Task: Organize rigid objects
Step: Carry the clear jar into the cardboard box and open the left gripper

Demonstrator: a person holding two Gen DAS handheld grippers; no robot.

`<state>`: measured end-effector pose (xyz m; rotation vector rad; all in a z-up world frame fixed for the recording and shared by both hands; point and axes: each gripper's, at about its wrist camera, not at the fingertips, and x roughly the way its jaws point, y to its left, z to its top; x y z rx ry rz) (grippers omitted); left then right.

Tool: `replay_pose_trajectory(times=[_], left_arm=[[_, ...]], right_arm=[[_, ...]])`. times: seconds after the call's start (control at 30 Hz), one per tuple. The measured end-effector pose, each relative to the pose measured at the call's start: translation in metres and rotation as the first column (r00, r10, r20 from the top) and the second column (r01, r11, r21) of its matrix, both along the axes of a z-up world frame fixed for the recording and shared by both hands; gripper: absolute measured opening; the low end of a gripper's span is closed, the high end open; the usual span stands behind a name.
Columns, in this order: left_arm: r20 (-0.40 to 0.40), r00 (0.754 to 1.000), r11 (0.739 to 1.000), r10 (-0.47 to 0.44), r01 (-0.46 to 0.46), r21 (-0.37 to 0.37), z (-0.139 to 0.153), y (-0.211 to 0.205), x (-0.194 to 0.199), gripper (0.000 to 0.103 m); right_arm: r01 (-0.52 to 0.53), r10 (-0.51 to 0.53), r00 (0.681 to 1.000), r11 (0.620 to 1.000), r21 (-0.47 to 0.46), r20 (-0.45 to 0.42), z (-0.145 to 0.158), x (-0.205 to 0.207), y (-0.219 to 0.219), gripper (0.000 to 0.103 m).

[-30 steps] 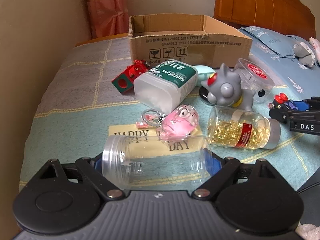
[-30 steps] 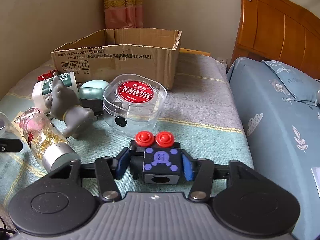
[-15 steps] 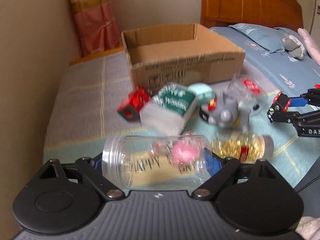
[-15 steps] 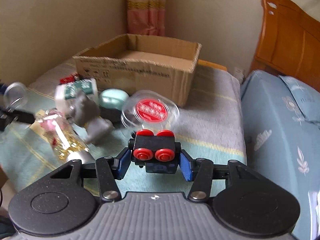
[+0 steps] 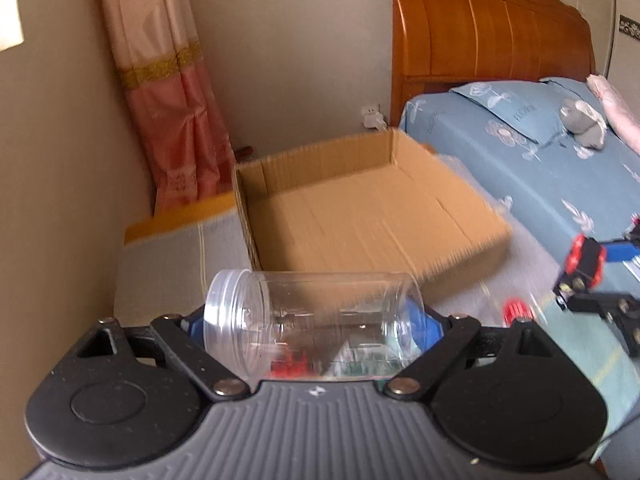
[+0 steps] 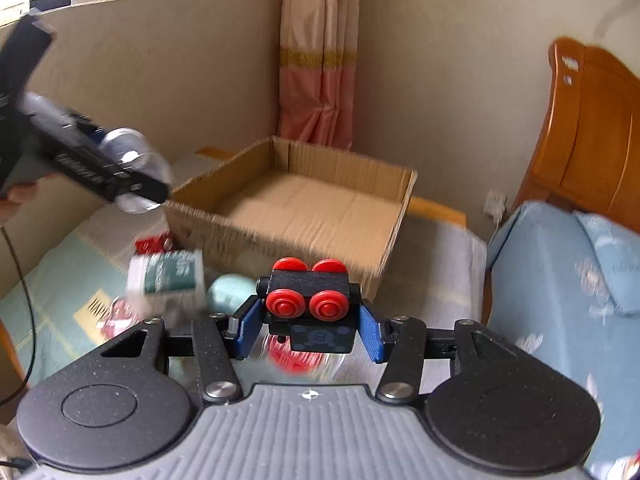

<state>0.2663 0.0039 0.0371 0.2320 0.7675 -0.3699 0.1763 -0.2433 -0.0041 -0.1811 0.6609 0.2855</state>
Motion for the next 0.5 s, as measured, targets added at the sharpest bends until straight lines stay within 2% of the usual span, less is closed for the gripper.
replay_pose_trajectory(times=[0.3,0.5], left_arm=[[-0.041,0.999,1.0,0.009,-0.009,0.01,-0.005,-0.03,0.088,0.091],[-0.016,0.998,0.997,0.058,-0.057,0.053,-0.022,-0.041,0.124,0.096]], right_arm=[[-0.016,0.016,0.999,1.0,-0.003,0.031,0.019,0.048,0.001,0.056],[-0.004,0.004,1.0,1.0,0.014,0.022,0.017,0.067,0.0,0.056]])
